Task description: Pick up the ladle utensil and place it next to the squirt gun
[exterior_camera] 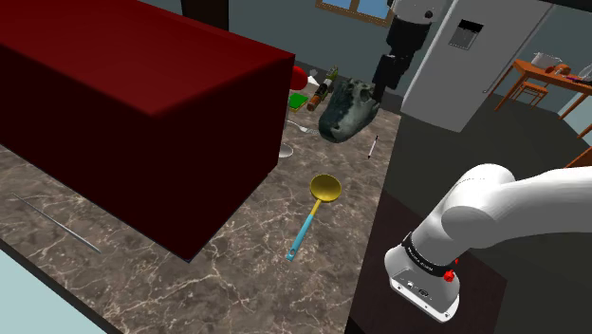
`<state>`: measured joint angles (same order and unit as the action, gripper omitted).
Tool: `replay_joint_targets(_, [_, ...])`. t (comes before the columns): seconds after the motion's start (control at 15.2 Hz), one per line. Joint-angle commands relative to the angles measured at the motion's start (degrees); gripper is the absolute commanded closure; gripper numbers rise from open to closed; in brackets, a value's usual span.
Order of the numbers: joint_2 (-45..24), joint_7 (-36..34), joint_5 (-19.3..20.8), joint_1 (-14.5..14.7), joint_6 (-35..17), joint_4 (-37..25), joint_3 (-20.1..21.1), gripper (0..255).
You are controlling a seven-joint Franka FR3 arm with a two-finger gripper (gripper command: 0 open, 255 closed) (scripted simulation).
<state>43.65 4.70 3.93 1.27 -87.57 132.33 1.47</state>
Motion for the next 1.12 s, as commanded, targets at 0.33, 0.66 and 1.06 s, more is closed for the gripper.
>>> replay_joint_targets(0.33, [4.81, -9.75, -1.53, 1.4, -5.86, 8.61, 8.69, 0])
replay_joint_targets(0.66, [6.14, -20.03, -3.53, 2.96, -11.87, 14.77, 18.47, 0])
replay_joint_targets(1.06, [2.27, -33.52, -5.2, 3.24, -19.55, 18.44, 31.93, 0])
